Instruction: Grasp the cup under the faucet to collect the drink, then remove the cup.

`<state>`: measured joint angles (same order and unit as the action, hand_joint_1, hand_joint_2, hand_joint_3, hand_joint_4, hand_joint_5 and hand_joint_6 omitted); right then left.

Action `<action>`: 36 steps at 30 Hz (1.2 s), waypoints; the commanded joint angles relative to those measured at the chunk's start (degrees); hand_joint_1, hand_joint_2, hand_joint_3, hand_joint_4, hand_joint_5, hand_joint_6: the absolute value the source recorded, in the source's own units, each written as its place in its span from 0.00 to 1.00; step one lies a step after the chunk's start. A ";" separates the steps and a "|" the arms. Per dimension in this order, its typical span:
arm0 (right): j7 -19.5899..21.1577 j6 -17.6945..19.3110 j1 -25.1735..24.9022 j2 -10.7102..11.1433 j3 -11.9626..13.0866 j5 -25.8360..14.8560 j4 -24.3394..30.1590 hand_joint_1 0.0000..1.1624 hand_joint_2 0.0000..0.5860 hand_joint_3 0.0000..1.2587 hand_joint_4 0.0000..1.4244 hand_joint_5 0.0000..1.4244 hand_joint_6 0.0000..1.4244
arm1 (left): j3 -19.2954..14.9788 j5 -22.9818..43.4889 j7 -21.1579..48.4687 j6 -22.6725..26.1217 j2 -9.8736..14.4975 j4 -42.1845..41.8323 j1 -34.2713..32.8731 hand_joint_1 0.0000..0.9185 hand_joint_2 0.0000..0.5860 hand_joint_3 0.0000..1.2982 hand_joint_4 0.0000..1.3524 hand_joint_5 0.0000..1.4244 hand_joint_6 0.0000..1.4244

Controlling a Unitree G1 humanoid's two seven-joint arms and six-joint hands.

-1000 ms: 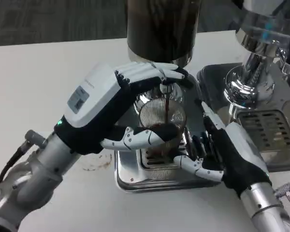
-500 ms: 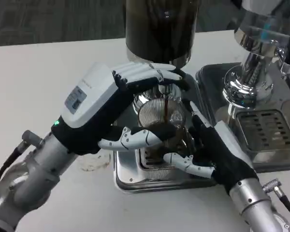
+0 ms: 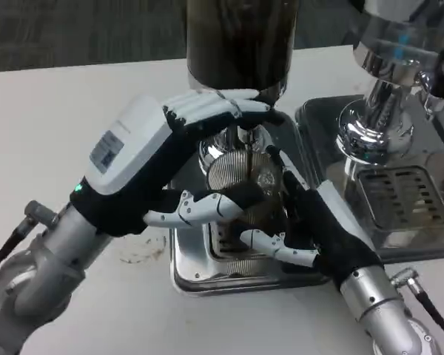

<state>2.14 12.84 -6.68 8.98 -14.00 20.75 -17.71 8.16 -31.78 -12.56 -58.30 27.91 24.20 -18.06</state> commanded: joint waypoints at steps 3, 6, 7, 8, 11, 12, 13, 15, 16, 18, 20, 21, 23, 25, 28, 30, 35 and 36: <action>-0.03 1.48 -0.52 -0.34 0.31 -0.81 -0.64 0.54 0.32 0.00 0.00 0.00 0.03 | -6.07 3.22 -0.41 3.86 0.92 -5.45 2.76 0.00 0.37 0.23 0.12 0.23 0.17; -0.07 1.63 -0.78 -0.38 0.33 -0.83 -0.97 0.54 0.33 0.00 0.00 0.00 0.03 | -8.13 4.02 -0.20 5.50 0.91 -6.63 3.00 0.00 0.37 0.23 0.12 0.23 0.16; -0.06 1.73 -0.89 -0.40 0.34 -0.85 -1.11 0.54 0.33 0.00 0.00 0.00 0.03 | -8.66 4.08 -0.20 5.86 0.89 -6.69 3.02 0.00 0.37 0.23 0.12 0.23 0.16; -0.06 1.80 -0.96 -0.42 0.35 -0.87 -1.21 0.54 0.33 0.00 0.00 0.00 0.03 | -9.02 4.14 -0.20 6.10 0.91 -6.65 3.07 0.00 0.37 0.23 0.12 0.23 0.16; -0.06 1.98 -1.08 -0.49 0.45 -1.01 -1.45 0.54 0.33 0.00 0.00 0.00 0.03 | -9.94 4.26 -0.59 6.06 0.78 -6.52 3.56 0.00 0.37 0.23 0.12 0.23 0.15; -0.05 2.08 -1.15 -0.52 0.53 -1.12 -1.60 0.54 0.33 0.00 0.00 0.00 0.03 | -10.45 4.32 -1.02 5.83 0.60 -6.64 3.91 0.00 0.37 0.23 0.12 0.23 0.15; -0.04 2.23 -1.24 -0.54 0.61 -1.26 -1.79 0.54 0.33 0.00 0.00 0.00 0.03 | -10.81 4.34 -1.30 5.66 0.44 -6.70 4.11 0.00 0.37 0.23 0.12 0.23 0.15; 0.04 2.79 -1.36 -0.60 0.69 -1.63 -2.17 0.54 0.33 0.00 0.00 0.00 0.03 | -12.38 4.81 -2.35 5.52 -0.01 -8.07 5.47 0.00 0.37 0.23 0.12 0.23 0.15; 0.11 3.08 -1.44 -0.66 0.71 -1.77 -2.39 0.54 0.33 0.00 0.00 0.00 0.03 | -13.63 4.93 -3.05 5.85 -0.29 -9.36 6.71 0.00 0.37 0.23 0.11 0.23 0.15; 0.32 3.53 -1.59 -0.87 0.67 -1.84 -2.79 0.54 0.33 0.00 0.00 0.00 0.03 | -15.44 5.08 -3.78 6.53 -0.64 -11.18 8.65 0.00 0.37 0.23 0.10 0.23 0.15; 0.43 3.77 -1.67 -1.12 0.66 -1.96 -3.09 0.54 0.32 0.00 0.00 0.00 0.03 | -17.11 5.65 -4.01 7.34 -0.54 -11.46 11.25 0.00 0.37 0.23 0.09 0.22 0.15; 0.42 3.94 -1.75 -1.25 0.67 -2.11 -3.28 0.54 0.32 0.00 0.00 0.00 0.03 | -17.75 5.80 -4.09 7.68 -0.47 -11.11 12.33 0.00 0.37 0.23 0.09 0.22 0.15; 0.41 4.17 -1.89 -1.42 0.68 -2.26 -3.60 0.54 0.32 0.00 0.00 0.00 0.03 | -18.49 5.79 -4.14 8.35 -0.22 -9.94 13.87 0.00 0.37 0.22 0.08 0.20 0.14; 0.45 4.39 -2.20 -1.58 0.63 -2.28 -4.09 0.55 0.32 0.00 0.00 0.00 0.04 | -19.41 4.31 -5.11 9.27 0.13 -8.57 15.90 0.00 0.37 0.22 0.08 0.20 0.13; 0.53 4.75 -2.57 -1.86 0.56 -2.28 -4.85 0.56 0.31 0.00 0.00 0.00 0.04 | -20.58 2.07 -7.58 10.54 0.11 -7.01 18.92 0.00 0.37 0.22 0.08 0.19 0.12; 0.51 5.03 -2.79 -2.00 0.53 -2.25 -5.35 0.56 0.31 0.00 0.00 0.00 0.04 | -20.69 1.39 -8.67 11.29 0.06 -6.20 19.98 0.00 0.37 0.22 0.07 0.19 0.12; 0.68 6.26 -3.66 -2.67 0.44 -2.54 -7.41 0.59 0.30 0.00 0.00 0.00 0.06 | -19.48 0.19 -10.16 13.32 -0.08 -3.18 22.40 0.00 0.37 0.21 0.06 0.18 0.11; 0.68 6.85 -4.00 -3.03 0.55 -2.98 -8.28 0.60 0.30 0.00 0.00 0.00 0.06 | -18.94 -0.41 -10.50 13.67 -0.17 -2.46 22.83 0.00 0.37 0.21 0.06 0.18 0.11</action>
<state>2.61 17.98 -9.93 6.93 -13.51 18.65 -24.35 -12.13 -30.69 -21.74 -45.59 27.72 20.18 3.74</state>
